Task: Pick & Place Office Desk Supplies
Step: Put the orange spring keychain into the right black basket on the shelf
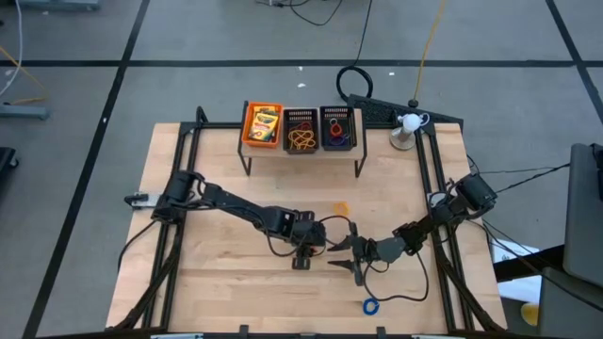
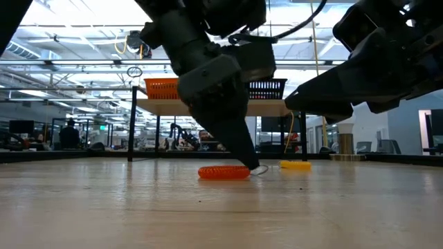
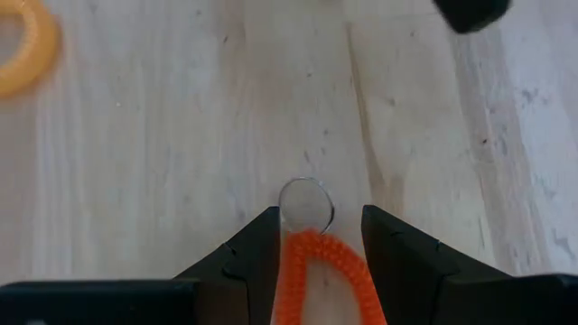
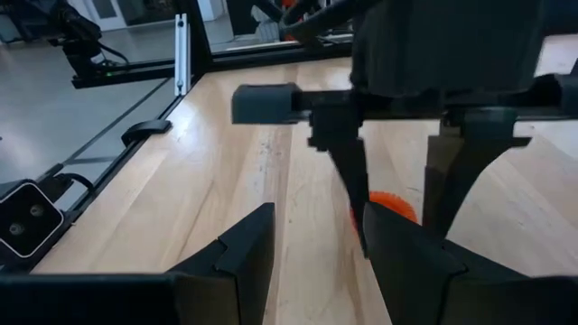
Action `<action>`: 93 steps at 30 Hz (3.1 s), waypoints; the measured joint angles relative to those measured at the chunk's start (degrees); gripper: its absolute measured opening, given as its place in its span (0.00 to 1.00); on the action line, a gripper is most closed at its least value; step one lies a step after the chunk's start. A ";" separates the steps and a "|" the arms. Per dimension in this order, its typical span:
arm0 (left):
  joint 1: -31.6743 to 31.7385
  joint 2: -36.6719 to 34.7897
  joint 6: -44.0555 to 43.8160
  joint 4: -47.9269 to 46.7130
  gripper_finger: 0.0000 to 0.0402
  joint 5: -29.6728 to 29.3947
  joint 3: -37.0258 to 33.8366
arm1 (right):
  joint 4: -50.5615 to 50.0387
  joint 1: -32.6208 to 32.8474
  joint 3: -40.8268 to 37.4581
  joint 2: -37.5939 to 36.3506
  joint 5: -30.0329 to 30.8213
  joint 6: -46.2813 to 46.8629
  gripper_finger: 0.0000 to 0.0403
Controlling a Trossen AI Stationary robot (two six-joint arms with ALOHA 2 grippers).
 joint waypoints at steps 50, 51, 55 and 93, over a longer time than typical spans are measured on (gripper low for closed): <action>0.04 -1.39 6.49 -11.38 0.00 -6.90 6.71 | -0.48 0.00 0.00 0.04 -0.01 0.35 0.40; 0.03 -2.24 7.18 -13.32 0.00 -8.51 7.75 | -0.48 -0.02 0.02 0.04 -0.02 0.30 0.40; -0.01 -5.63 9.75 -19.03 0.00 -14.11 11.15 | -0.48 -0.02 0.00 0.04 -0.01 0.24 0.40; 28.53 -8.83 9.39 -4.84 0.00 6.04 35.01 | -1.25 -1.93 0.05 0.04 0.05 -0.18 0.40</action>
